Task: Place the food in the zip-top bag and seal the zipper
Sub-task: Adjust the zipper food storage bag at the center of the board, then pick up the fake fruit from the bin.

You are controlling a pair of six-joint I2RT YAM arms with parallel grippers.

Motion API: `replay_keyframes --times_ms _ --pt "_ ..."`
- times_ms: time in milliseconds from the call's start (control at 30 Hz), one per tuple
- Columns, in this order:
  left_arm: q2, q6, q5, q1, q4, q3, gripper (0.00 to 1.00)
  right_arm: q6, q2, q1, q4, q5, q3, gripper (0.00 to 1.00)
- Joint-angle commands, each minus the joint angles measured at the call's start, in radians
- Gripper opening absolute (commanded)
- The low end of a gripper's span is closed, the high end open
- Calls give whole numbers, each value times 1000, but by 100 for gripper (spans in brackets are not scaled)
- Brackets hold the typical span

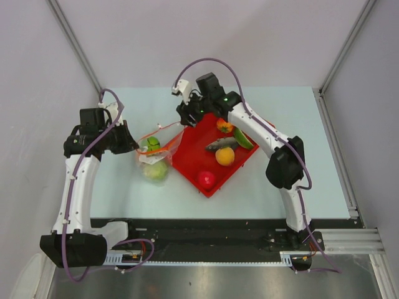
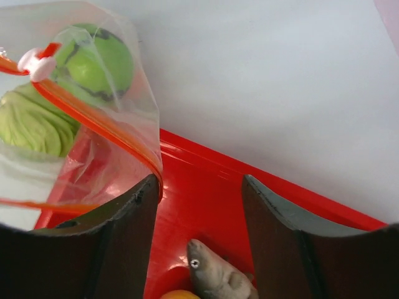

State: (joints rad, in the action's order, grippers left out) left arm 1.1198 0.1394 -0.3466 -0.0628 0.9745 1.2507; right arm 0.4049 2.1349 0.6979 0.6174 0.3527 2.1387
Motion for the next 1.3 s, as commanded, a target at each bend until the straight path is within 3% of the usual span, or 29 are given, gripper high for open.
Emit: replay_keyframes --times_ms 0,133,333,533,767,900,1033,1267 --pt "1 3 -54 1 -5 38 0 136 -75 -57 -18 156 6 61" --pt "6 17 -104 1 -22 39 0 178 -108 -48 7 213 10 74" --pt "26 58 -158 29 -77 33 0 25 -200 -44 -47 281 -43 87" --pt "46 74 -127 93 -114 39 0 -116 -329 -32 -157 281 -147 86" --pt "52 77 -137 95 -105 82 0 -182 -310 34 -157 210 -145 77" --pt "58 62 -126 101 -94 89 0 -268 -274 -76 -105 181 -138 72" --pt "69 65 -135 110 -95 87 0 -253 -279 -174 -47 91 -209 73" --pt "71 63 -123 115 -97 87 0 -125 -343 -265 13 35 -465 84"
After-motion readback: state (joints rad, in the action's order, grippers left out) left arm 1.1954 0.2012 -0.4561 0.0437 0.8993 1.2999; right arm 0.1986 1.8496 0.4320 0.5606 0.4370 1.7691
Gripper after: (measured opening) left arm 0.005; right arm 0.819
